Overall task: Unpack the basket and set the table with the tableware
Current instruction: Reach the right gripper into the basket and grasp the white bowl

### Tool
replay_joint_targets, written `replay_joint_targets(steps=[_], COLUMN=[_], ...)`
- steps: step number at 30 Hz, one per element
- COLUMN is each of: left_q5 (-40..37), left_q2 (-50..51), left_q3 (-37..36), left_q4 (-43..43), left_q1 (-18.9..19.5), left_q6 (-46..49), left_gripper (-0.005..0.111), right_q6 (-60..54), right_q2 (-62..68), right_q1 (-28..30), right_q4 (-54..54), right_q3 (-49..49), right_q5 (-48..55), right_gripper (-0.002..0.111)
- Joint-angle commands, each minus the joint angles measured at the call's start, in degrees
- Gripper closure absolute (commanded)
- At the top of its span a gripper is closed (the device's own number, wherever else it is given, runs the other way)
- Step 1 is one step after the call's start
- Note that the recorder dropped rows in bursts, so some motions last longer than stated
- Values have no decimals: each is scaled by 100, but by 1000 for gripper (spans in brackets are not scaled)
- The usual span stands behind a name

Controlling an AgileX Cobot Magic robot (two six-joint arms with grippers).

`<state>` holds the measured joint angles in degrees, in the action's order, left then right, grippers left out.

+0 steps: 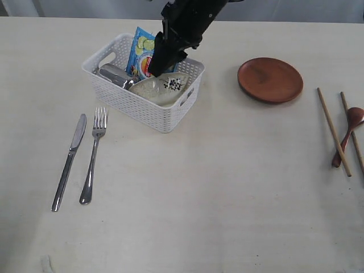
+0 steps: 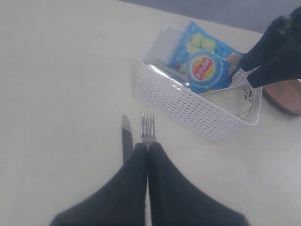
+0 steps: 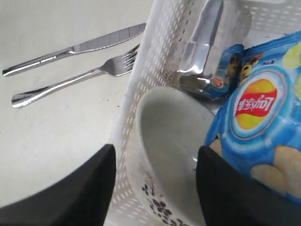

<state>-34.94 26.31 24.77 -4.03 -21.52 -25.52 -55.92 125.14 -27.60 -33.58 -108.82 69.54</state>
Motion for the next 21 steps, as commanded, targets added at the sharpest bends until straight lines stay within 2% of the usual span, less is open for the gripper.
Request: replay_joint_targets(steps=[1,4,8,11,12,15,21], left_q5=[23,23,11,11,11,11,11], left_q2=[-36,-36,-36,-36,-36,-36,-36], left_q3=[-34,-34,-34,-34,-34,-34,-34], left_q4=[31,31,31,31,31,31,31], left_q1=[-37,-37,-37,-37,-37,-37,-37], left_q6=[21,21,21,21,21,21,21], left_gripper=[107,107,107,107,107,107,107], right_q6=[-138,-140,-140,-140,-153,-247,-345], right_q2=[-27,-5,130,235,247,246,45], right_q1=[-226,-407,-458,-458,-458,-458,-458], right_q4=[316,915,973,994,994,994,979], right_q3=[-35,-35,-35,-35,-35,-35,-35], right_q5=[42,42,42,42,42,42,42], right_gripper=[58,58,61,78,88,108,109])
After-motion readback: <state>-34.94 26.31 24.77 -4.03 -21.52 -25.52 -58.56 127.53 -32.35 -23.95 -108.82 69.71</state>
